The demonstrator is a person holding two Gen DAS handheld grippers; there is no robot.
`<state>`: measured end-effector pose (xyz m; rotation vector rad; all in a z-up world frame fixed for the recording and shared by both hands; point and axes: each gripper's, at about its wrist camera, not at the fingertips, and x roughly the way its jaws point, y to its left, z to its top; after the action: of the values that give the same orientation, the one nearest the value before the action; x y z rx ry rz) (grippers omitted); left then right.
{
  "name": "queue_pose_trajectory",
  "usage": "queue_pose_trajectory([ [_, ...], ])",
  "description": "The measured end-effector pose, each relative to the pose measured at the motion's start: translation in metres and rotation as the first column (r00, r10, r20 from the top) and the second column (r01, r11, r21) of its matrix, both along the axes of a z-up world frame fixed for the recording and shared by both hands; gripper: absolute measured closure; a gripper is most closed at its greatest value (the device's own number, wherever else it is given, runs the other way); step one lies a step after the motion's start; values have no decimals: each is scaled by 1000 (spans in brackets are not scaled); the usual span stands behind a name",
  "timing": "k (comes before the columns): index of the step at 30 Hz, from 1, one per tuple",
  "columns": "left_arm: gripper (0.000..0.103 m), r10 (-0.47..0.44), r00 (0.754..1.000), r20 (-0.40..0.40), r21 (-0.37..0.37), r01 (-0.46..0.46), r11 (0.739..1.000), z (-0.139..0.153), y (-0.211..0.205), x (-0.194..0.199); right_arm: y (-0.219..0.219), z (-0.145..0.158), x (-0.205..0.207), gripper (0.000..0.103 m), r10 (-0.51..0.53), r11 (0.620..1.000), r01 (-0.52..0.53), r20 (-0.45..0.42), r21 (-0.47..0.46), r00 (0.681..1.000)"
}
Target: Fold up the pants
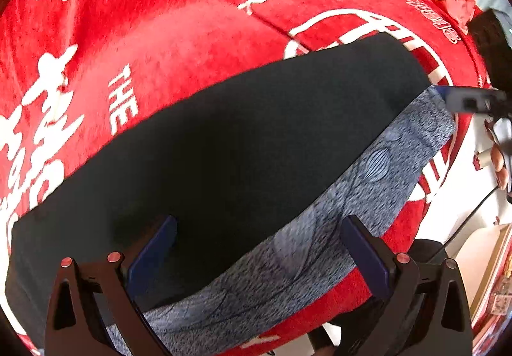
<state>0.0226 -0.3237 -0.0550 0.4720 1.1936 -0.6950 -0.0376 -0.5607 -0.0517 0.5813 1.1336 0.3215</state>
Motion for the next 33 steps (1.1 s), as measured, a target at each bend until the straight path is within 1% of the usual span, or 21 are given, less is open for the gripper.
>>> queue_pose_trajectory([
  [3, 0, -23, 1000, 1, -16, 23, 1000, 2, -13, 0, -9, -5, 9, 0, -30, 995, 29, 5, 98, 1000],
  [5, 0, -52, 999, 8, -22, 52, 998, 2, -20, 0, -8, -7, 15, 0, -17, 995, 18, -4, 103, 1000],
  [6, 0, -71, 997, 15, -11, 71, 997, 0, -23, 0, -7, -7, 19, 0, -8, 995, 8, -9, 101, 1000],
  [8, 0, -146, 987, 64, 48, 143, 989, -7, -25, -2, -5, -7, 22, 0, 16, 995, -14, -22, 98, 1000],
  [9, 0, -193, 979, 68, 47, 190, 981, -7, -23, -3, -4, -7, 23, 0, 32, 994, -29, -27, 107, 999],
  [11, 0, -271, 960, 70, 40, 269, 962, 2, -9, -2, -3, -9, 23, 0, 89, 984, -80, -53, 161, 995],
  [13, 0, -324, 943, 79, 30, 323, 946, 10, 8, 2, -2, -11, 21, 0, 151, 975, -139, -57, 171, 987],
  [15, 0, -370, 927, 59, 42, 368, 929, 10, 25, 11, -4, -14, 25, 0, 161, 968, -147, -53, 201, 985],
  [17, 0, -388, 921, 32, 47, 386, 921, 6, 36, 22, -6, -16, 33, 0, 167, 959, -151, -44, 241, 985],
  [18, 0, -395, 919, 4, 33, 394, 918, 4, 44, 28, -5, -17, 39, 0, 181, 949, -166, -33, 268, 983],
  [20, 0, -393, 919, -3, 18, 393, 919, 8, 56, 36, 2, -15, 50, 0, 215, 922, -202, -4, 331, 977],
  [21, 0, -393, 919, -5, 10, 393, 919, 8, 61, 37, 6, -14, 53, 0, 232, 913, -220, 4, 343, 973],
  [22, 0, -395, 919, -8, 12, 395, 919, 7, 64, 38, 10, -14, 54, 0, 246, 912, -235, 10, 337, 969],
  [24, 0, -412, 911, 8, 81, 410, 908, -5, 59, 33, 11, -23, 57, 1, 255, 931, -240, -21, 275, 967],
  [25, 0, -422, 906, 24, 95, 418, 904, -8, 58, 29, 15, -25, 58, 1, 252, 943, -235, -44, 236, 967],
  [26, 0, -424, 905, 37, 86, 419, 904, -7, 58, 28, 23, -23, 60, 0, 251, 954, -236, -60, 185, 966],
  [27, 0, -415, 909, 31, 76, 412, 908, -6, 58, 29, 27, -21, 61, 0, 247, 959, -233, -73, 161, 966],
  [29, 0, -399, 917, 23, 66, 397, 915, -3, 61, 32, 32, -14, 60, 5, 233, 963, -221, -67, 157, 970],
  [31, 0, -398, 916, 43, 81, 394, 916, 1, 67, 31, 30, 1, 53, 17, 200, 966, -195, -15, 167, 980],
  [32, 0, -397, 917, 51, 82, 392, 916, 3, 72, 30, 28, 7, 49, 30, 181, 971, -178, -5, 160, 983],
  [33, 0, -392, 918, 61, 85, 386, 918, 5, 79, 29, 25, 9, 48, 45, 167, 974, -162, -15, 158, 986],
])
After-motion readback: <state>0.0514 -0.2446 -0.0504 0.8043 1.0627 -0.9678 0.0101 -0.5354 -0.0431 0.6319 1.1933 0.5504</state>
